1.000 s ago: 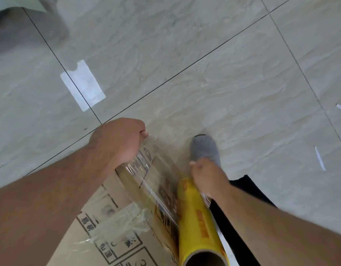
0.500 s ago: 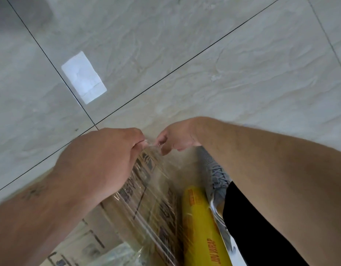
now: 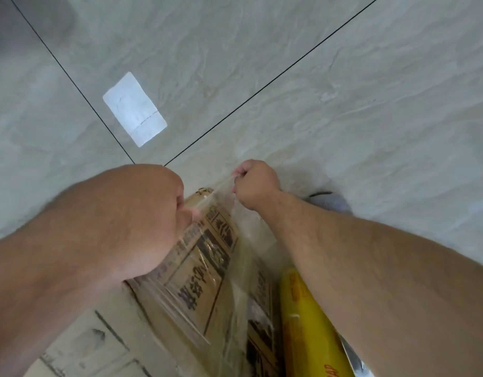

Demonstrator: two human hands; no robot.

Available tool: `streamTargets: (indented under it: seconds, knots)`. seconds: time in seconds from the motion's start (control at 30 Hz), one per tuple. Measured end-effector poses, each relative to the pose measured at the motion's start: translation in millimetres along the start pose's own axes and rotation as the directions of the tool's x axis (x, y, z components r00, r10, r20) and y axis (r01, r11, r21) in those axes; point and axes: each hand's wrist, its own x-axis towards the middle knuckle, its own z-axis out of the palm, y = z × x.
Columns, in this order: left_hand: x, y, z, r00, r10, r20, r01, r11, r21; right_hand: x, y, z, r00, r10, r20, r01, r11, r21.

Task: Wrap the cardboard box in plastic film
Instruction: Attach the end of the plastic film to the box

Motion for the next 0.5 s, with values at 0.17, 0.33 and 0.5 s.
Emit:
streamTargets:
  seconds: [0.17, 0.33, 0.5]
  knots:
    - [10, 2, -8, 0.977, -0.113, 0.181, 0.126, 0.990, -0.060, 15, -3, 17, 1.000, 0.012, 0.025, -0.011, 1.000, -0.014]
    - [28, -16, -9, 0.964, -0.202, 0.171, 0.218, 0.972, -0.083, 37, -17, 14, 0.982, 0.086, 0.167, -0.076, 0.995, -0.064]
    - [33, -46, -12, 0.943, -0.290, 0.162, 0.305, 0.949, -0.077, 42, -26, 25, 0.988, 0.052, 0.143, -0.034, 0.991, -0.126]
